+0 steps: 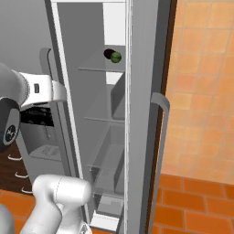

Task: Place one avocado and one steak in each tupperware on the nearby counter, to pack two identical lunches.

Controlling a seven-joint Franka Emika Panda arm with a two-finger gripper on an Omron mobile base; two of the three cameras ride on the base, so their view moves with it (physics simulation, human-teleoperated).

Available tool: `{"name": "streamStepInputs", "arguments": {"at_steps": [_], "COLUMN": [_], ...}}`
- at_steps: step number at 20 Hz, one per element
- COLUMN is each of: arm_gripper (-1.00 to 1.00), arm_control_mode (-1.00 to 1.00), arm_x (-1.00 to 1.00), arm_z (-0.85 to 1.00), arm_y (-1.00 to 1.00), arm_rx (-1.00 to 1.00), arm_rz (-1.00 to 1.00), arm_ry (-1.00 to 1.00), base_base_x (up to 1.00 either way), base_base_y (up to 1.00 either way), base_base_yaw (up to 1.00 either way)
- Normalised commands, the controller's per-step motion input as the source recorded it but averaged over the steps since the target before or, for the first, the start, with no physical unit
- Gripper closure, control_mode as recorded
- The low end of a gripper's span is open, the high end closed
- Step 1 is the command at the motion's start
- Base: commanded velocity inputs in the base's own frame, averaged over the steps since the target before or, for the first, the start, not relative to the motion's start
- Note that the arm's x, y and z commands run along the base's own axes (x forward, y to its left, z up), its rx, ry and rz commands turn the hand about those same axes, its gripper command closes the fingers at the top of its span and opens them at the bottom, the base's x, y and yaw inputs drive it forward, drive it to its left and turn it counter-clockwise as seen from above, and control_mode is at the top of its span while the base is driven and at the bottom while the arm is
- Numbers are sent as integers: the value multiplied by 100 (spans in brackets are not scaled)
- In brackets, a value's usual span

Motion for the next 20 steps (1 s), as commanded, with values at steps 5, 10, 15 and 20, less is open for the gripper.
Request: {"name": "streamStepInputs", "arguments": {"at_steps": [5,10,15,20], "arm_gripper": [-100,-100,-100,-100], "arm_control_mode": [-100,-100,-100,-100], "arm_x": [38,60,62,36], "arm_z": [11,0,9,23], "arm_y": [-3,-16,-34,-34], "arm_rx": [-10,0,4,29], "arm_rz": [-4,-2,0,-8], "arm_ry": [-13,-19,-5,8], "base_base_x": [0,0,0,0], "base_base_y": [0,0,0,0], "base_base_yaw": [0,0,0,0]}}
